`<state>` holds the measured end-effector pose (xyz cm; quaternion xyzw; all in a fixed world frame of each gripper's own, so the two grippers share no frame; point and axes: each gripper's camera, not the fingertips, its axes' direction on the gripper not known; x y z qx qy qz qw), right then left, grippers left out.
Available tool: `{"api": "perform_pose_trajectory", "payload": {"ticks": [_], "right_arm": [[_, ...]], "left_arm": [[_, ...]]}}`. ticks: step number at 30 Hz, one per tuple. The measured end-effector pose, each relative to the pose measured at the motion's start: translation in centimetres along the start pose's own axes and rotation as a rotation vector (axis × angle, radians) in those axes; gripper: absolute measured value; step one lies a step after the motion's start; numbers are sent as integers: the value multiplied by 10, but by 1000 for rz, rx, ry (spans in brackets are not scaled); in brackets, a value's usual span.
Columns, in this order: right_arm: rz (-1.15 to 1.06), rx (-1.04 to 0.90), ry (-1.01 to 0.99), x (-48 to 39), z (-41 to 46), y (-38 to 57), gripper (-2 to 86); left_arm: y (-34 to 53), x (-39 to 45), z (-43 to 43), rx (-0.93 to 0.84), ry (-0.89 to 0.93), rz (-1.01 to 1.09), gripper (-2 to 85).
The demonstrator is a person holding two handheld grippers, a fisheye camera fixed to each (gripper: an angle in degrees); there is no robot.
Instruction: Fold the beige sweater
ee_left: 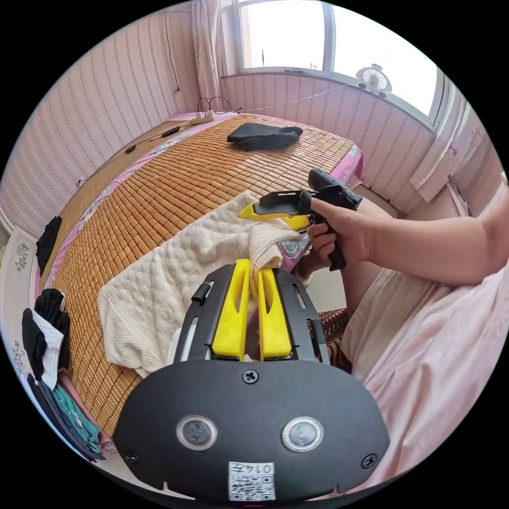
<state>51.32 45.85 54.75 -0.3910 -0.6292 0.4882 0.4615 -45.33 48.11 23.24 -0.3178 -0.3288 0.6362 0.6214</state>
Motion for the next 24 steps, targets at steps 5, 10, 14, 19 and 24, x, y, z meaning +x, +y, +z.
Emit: {"api": "perform_pose_trajectory", "payload": {"ticks": [5, 10, 14, 19, 24], "right_arm": [[-12, 39, -21, -8, -14, -9, 69], [-141, 98, 19, -57, -60, -17, 62], [-264, 86, 222, -115, -101, -18, 62], [-443, -80, 501, -187, -56, -23, 67], [-673, -381, 645, -220, 104, -19, 87]], "left_arm": [[18, 1, -8, 21, -11, 34, -2], [5, 5, -12, 134, 97, 45, -1], [-8, 9, -5, 235, 235, 26, 3], [7, -12, 12, 224, 319, -17, 18], [69, -66, 26, 77, 277, -149, 42]]}}
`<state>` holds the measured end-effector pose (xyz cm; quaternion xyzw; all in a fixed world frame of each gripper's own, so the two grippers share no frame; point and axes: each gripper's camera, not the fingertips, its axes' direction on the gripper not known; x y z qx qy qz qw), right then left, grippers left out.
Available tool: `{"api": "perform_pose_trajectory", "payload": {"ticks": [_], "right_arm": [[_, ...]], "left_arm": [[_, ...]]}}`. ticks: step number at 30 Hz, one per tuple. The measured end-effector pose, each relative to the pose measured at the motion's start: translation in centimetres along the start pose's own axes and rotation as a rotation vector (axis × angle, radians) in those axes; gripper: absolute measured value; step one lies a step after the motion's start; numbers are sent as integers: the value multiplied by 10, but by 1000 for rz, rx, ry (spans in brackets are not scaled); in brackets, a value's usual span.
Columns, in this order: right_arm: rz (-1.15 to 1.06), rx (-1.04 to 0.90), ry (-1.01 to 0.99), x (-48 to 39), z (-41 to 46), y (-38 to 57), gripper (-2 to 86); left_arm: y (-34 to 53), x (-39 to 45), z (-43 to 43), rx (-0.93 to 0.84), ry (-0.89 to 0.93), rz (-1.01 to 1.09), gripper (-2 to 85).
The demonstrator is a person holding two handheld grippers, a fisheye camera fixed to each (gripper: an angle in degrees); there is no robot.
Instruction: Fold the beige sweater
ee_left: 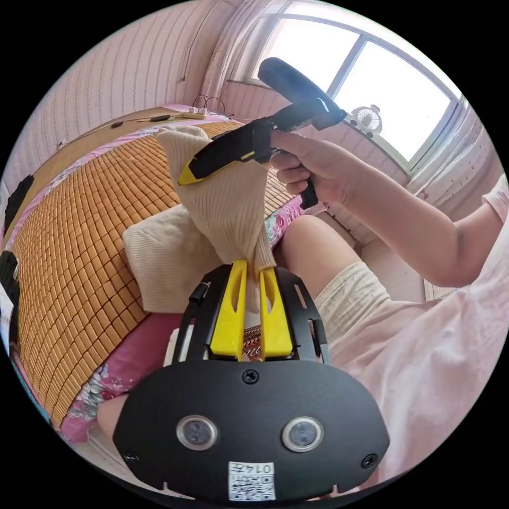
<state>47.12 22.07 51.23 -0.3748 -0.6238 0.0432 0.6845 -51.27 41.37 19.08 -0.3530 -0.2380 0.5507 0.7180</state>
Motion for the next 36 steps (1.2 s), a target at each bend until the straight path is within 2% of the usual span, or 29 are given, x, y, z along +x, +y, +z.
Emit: {"api": "perform_pose_trajectory", "payload": {"ticks": [2, 5, 9, 12, 16, 20, 23, 26, 30, 33, 36], "right_arm": [[-98, -126, 72, -35, 74, -31, 110], [-124, -275, 104, -53, 135, -48, 116], [-114, -136, 48, -59, 100, -45, 100], [-40, 13, 95, -45, 55, -28, 97], [175, 104, 196, -2, 35, -1, 132], [356, 72, 89, 37, 70, 11, 167], [401, 54, 17, 46, 98, 9, 169], [420, 59, -73, 44, 119, 4, 163], [391, 35, -41, 33, 124, -8, 123], [299, 18, -65, 12, 119, -25, 94], [127, 4, -29, -34, 115, -54, 81]], "left_arm": [[37, -39, -6, -95, -52, -119, 50], [79, -84, -23, -142, -29, -269, 54], [98, -117, -44, -106, -74, -339, 56], [82, -135, -48, -27, -69, -353, 84], [44, -154, -29, 44, -80, -317, 132], [34, -189, 12, -61, -71, -380, 174], [42, -200, 33, -148, -180, -386, 176], [48, -200, 52, -192, -208, -361, 175], [55, -215, 56, -203, -134, -371, 151], [67, -231, 48, -185, -43, -381, 108], [94, -247, 32, -93, 38, -453, 74]]}}
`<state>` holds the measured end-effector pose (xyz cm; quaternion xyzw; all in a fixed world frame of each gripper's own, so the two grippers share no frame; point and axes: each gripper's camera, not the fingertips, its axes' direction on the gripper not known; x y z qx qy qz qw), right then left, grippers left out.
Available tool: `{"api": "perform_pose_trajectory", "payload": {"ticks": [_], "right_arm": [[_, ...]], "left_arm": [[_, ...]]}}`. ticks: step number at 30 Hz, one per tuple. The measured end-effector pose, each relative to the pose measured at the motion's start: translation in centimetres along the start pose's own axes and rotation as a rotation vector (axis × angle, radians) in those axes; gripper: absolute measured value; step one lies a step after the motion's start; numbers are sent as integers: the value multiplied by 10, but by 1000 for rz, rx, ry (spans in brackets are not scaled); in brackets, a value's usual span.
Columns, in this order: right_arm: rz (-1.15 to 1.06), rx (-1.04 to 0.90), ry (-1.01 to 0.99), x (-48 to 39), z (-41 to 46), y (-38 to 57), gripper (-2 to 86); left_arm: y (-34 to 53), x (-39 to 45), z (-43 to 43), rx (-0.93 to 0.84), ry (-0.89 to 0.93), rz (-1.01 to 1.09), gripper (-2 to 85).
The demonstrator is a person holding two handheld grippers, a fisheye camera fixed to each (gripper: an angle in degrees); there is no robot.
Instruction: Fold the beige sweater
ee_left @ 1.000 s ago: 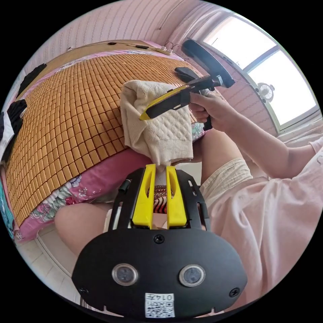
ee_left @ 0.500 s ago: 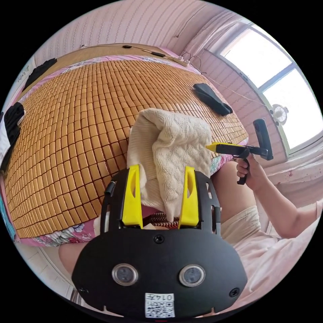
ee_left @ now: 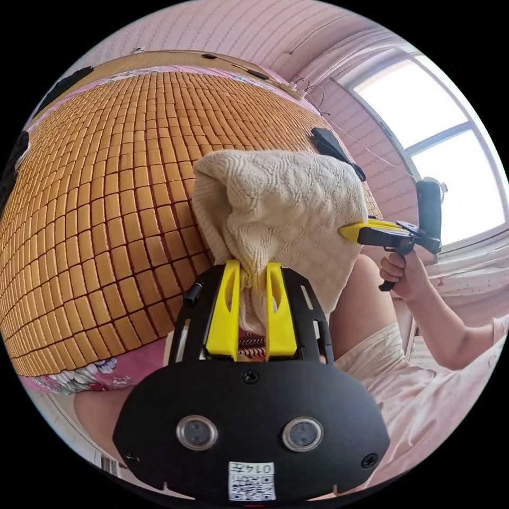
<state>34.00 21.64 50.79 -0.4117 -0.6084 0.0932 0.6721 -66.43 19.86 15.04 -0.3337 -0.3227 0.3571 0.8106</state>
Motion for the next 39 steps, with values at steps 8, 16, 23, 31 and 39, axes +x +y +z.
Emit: {"api": "perform_pose_trajectory", "payload": {"ticks": [8, 16, 23, 31, 39], "right_arm": [[-633, -84, -122, -216, 21, -103, 74], [-844, -106, -447, -371, 50, -266, 73], [-733, -75, -222, -474, 148, -500, 93], [-641, -301, -31, -475, 347, -528, 79], [-792, -163, -13, -479, 274, -500, 56]], "left_arm": [[115, -66, -119, 447, 104, -232, 64], [184, -103, -339, 795, -180, -265, 68], [47, -223, -499, 632, -506, -395, 91], [-61, -328, -416, 202, -762, -580, 89], [-57, -195, -449, 291, -968, -384, 92]]}}
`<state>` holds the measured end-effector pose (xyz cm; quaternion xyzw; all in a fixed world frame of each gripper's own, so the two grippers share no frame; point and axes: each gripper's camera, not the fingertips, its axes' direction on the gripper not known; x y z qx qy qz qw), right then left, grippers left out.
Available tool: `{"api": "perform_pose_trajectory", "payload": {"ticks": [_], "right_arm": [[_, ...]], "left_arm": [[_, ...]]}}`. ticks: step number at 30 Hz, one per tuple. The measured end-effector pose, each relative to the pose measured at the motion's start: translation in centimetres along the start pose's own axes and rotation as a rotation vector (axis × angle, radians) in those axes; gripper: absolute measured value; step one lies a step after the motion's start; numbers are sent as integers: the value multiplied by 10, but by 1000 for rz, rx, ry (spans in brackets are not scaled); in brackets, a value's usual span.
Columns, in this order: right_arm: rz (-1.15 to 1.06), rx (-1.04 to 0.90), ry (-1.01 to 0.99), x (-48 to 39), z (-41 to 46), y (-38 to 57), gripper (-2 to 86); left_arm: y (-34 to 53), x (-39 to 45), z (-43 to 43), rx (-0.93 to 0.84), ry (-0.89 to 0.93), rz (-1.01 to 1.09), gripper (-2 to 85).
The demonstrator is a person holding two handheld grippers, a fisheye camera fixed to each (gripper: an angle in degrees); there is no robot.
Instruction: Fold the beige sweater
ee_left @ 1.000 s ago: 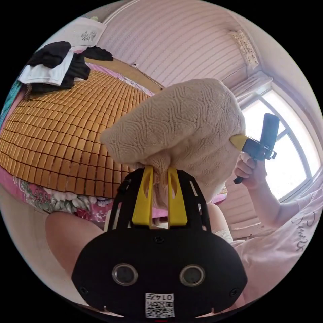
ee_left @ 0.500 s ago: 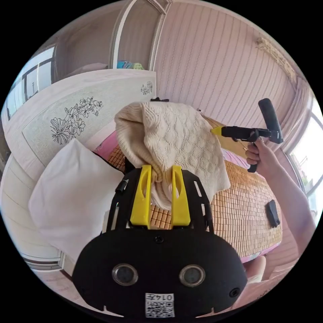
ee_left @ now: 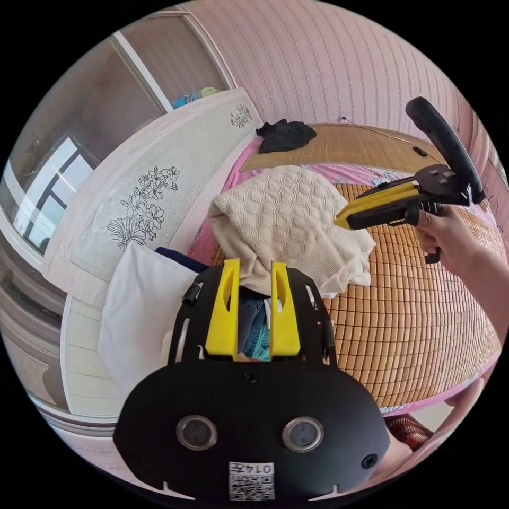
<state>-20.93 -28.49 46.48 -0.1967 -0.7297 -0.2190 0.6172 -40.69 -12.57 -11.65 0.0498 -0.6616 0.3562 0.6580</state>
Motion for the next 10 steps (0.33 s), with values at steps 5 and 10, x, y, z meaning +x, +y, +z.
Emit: {"api": "perform_pose_trajectory", "payload": {"ticks": [5, 10], "right_arm": [[-31, 56, 30, -32, -99, 114, 61], [93, 25, 117, -49, -182, 274, 61]], "left_arm": [[13, 64, -123, 123, 83, 138, 93], [17, 151, -220, 249, 170, 245, 93]]}}
